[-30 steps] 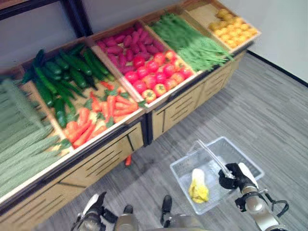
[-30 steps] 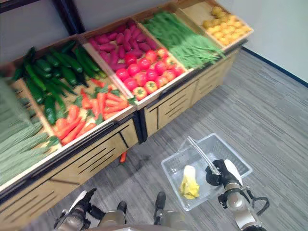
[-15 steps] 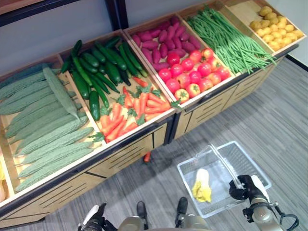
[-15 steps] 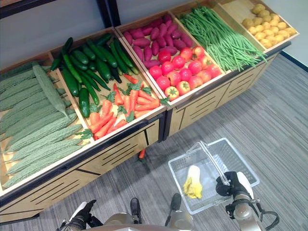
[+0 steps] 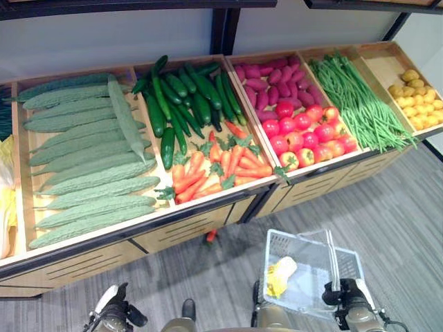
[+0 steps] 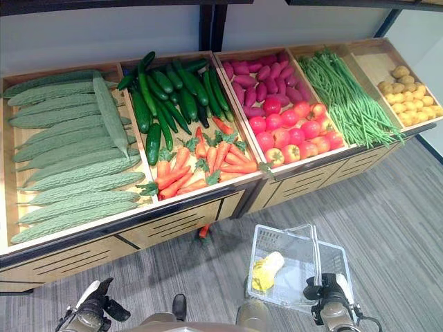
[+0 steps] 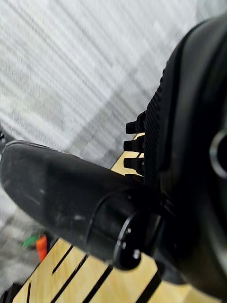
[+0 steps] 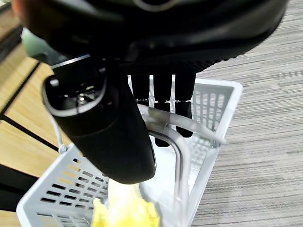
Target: Get the vegetables into the basket
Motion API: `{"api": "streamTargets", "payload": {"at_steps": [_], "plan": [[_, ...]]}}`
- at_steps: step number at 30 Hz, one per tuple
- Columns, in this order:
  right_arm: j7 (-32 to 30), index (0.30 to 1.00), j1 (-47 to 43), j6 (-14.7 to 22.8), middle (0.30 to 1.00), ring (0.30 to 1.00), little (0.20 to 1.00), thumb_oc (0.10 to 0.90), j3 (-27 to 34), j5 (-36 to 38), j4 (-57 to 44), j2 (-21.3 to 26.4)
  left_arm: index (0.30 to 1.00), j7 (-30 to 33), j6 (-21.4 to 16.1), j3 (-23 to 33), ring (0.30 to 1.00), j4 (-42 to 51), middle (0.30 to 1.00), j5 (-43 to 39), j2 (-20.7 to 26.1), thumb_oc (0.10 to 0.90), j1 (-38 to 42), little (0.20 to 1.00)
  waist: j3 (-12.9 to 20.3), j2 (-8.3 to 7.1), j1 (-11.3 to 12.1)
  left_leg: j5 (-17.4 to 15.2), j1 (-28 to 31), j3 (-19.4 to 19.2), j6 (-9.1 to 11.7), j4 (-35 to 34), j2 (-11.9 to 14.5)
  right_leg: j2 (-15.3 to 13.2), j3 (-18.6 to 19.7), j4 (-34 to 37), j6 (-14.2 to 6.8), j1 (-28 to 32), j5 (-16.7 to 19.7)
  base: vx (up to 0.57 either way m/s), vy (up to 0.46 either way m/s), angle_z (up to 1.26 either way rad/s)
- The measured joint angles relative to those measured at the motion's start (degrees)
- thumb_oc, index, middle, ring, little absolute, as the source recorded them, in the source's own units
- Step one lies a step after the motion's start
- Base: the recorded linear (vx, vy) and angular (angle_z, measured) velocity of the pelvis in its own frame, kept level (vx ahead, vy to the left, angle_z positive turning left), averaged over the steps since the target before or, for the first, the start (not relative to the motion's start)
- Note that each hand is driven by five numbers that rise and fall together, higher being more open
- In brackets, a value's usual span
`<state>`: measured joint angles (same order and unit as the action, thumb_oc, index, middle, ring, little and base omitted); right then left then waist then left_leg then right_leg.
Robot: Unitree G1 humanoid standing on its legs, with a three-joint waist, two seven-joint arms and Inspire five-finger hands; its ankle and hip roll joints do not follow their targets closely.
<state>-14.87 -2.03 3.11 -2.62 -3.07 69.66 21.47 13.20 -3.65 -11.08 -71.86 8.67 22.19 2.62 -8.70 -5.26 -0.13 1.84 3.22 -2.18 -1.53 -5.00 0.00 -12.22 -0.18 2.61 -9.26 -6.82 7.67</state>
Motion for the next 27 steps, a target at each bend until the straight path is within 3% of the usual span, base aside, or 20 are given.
{"api": "streamTargets", "payload": {"at_steps": [1,2,4,5,6,10,13,17,21,23,25,27], "plan": [[0.0,0.300,1.0,-0.1,0.300,0.300,0.300,0.400,0.0,0.9,0.7,-0.2,1.000,0.2,-0.2,0.4,1.000,0.2,1.000,-0.8,0.0,0.900,-0.9,1.000,0.3,-0.44,0.3,-0.6,0.9,0.3,1.4,0.0,-0.3,0.1,-1.1,1.1,0.5,1.8,2.9,0.06,-0.267,0.26],[0.0,0.300,0.9,-0.3,0.300,0.300,0.300,0.400,0.0,1.0,1.4,-0.2,1.000,0.3,-0.2,1.8,1.000,0.0,1.000,-0.9,-0.6,0.900,-1.6,1.000,0.5,0.12,0.9,-1.1,1.3,0.1,2.2,0.0,0.2,0.6,-2.0,2.8,0.7,2.7,2.3,0.04,-0.223,-0.01],[0.0,0.300,0.3,-0.3,0.300,0.300,0.300,0.400,0.0,1.0,1.8,0.2,1.000,0.2,-0.1,3.3,1.000,0.0,1.000,-1.4,-2.3,0.900,-2.6,1.000,0.9,2.33,0.6,-1.4,0.8,0.3,3.6,0.0,2.6,3.1,-2.7,2.7,1.9,2.7,2.0,0.03,-0.191,-0.02],[0.0,0.300,0.4,-0.5,0.300,0.300,0.300,0.400,0.1,1.0,1.8,0.4,1.000,0.1,-0.1,4.0,1.000,0.0,1.000,-2.2,-3.7,0.900,-3.0,1.000,1.6,4.13,0.8,-1.4,0.6,0.4,4.8,0.4,4.8,5.2,-3.4,2.5,2.9,2.7,1.6,0.06,-0.259,0.15],[0.1,0.300,0.4,-0.5,0.300,0.300,0.300,0.400,0.1,1.0,1.9,0.5,1.000,0.1,-0.2,5.6,1.000,-0.5,1.000,-3.1,-4.5,0.900,-3.2,1.000,1.9,4.85,0.8,-1.5,0.3,0.6,5.3,0.8,5.8,6.1,-4.0,2.8,3.5,2.7,1.3,0.04,-0.175,0.12],[0.3,0.300,0.4,-0.5,0.300,0.300,0.300,0.400,0.2,1.0,2.4,1.4,1.000,0.2,-0.3,8.8,1.000,-0.3,1.000,-8.1,-6.5,0.900,-2.3,1.000,2.2,5.67,0.8,-1.5,-1.2,0.6,5.6,2.2,8.1,8.2,-5.5,2.8,4.9,2.6,0.2,0.03,-0.113,0.16],[0.3,0.300,0.3,-0.3,0.300,0.300,0.300,0.400,1.3,1.0,4.1,2.6,1.000,0.9,-0.3,12.2,1.000,0.0,1.000,-13.1,-8.3,0.900,-2.0,1.000,2.4,5.99,0.8,-1.7,-1.4,0.8,7.5,2.4,9.2,9.2,-6.0,2.8,5.8,2.7,-0.3,0.04,-0.070,0.03],[-0.5,0.300,0.5,-0.3,0.300,0.300,0.300,0.400,2.4,1.2,6.6,2.6,1.000,6.8,-0.4,20.1,1.000,-0.5,1.000,-20.4,-10.2,0.900,-1.5,1.000,2.7,5.82,0.8,-2.0,-1.1,0.6,7.3,2.1,9.1,9.1,-6.0,2.8,5.8,2.8,-0.3,0.04,-0.030,-0.02],[-1.1,0.300,1.3,-0.7,0.300,0.300,0.300,0.400,2.3,1.2,8.0,2.2,1.000,14.6,-1.2,27.1,1.000,-0.7,1.000,-27.8,-8.6,0.900,0.3,1.000,3.2,5.94,0.7,-1.6,-0.1,0.2,7.8,1.4,9.0,9.0,-5.8,2.8,5.6,3.2,-0.1,0.04,0.006,-0.05],[-1.5,0.300,2.2,-0.8,0.300,0.300,0.300,0.400,2.3,1.1,8.4,1.8,1.000,20.7,-2.3,35.4,1.000,-1.6,1.000,-32.7,-5.3,0.900,1.8,1.000,3.6,5.75,0.8,-1.6,1.1,-0.2,7.8,0.9,8.9,9.1,-5.3,2.8,5.2,4.0,0.2,0.04,0.033,-0.09],[-1.7,0.300,2.8,-0.9,0.300,0.300,0.300,0.400,2.2,0.9,8.3,1.8,1.000,22.2,-2.9,40.1,1.000,-3.8,1.000,-37.1,-1.1,0.900,3.3,1.000,4.7,5.71,0.6,-1.6,1.7,-0.5,7.8,0.4,8.9,9.1,-5.0,2.8,5.3,4.0,0.2,0.02,0.030,-0.11],[-1.9,0.300,3.4,-0.9,0.300,0.300,0.300,0.400,2.2,0.6,8.2,1.8,1.000,24.1,-3.8,41.0,1.000,-3.7,1.000,-39.7,2.0,0.900,3.4,1.000,5.4,5.55,0.7,-1.6,1.9,-0.9,7.8,0.2,8.7,9.0,-4.9,2.8,5.5,4.0,0.4,0.01,0.032,-0.08]]}}
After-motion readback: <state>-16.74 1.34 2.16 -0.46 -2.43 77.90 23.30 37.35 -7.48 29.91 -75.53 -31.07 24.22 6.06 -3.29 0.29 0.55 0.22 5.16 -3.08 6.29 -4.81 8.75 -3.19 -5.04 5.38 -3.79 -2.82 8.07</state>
